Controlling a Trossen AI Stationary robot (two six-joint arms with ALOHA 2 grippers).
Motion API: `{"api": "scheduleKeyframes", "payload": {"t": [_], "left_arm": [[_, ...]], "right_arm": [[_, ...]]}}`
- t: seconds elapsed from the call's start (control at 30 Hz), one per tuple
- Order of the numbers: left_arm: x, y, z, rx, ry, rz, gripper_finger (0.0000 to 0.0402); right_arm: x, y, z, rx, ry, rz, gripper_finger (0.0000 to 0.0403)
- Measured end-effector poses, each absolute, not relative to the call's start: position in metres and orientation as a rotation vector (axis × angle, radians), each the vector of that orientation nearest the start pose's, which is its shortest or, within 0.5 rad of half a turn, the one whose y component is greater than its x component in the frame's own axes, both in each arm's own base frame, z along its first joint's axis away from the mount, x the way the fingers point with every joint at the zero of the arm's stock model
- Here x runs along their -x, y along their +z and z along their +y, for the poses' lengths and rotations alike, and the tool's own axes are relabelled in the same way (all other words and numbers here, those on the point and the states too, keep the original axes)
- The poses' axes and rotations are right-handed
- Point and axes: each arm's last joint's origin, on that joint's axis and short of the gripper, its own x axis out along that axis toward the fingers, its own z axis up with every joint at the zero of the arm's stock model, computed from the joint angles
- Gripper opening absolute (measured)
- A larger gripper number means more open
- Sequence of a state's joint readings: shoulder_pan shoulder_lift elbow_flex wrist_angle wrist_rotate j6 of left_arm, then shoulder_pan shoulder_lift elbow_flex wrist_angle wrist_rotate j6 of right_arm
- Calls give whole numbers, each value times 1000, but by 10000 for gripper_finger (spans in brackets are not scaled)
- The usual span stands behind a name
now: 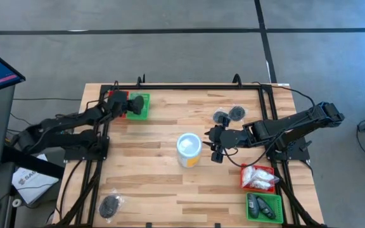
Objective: Pick & Place Travel size toiletries
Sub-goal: Put the black hairbrush into the top green basket
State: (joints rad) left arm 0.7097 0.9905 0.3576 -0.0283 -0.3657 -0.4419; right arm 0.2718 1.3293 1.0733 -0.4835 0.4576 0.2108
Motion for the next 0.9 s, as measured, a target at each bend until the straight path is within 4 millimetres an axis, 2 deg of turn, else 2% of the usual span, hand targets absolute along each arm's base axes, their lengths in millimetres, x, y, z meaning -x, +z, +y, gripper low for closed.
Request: {"api": "scheduleKeyframes", "payload": {"t": [0.3,0.43,0.9], "left_arm": [[-131,170,132,548,1184,406,0],[-131,167,132,550,1185,425,14],[-136,173,135,496,1146,372,165]], "right_arm": [[-271,293,62,62,-248,667,154],[-272,293,63,61,-248,663,154],[-272,293,63,60,-247,662,154]]}}
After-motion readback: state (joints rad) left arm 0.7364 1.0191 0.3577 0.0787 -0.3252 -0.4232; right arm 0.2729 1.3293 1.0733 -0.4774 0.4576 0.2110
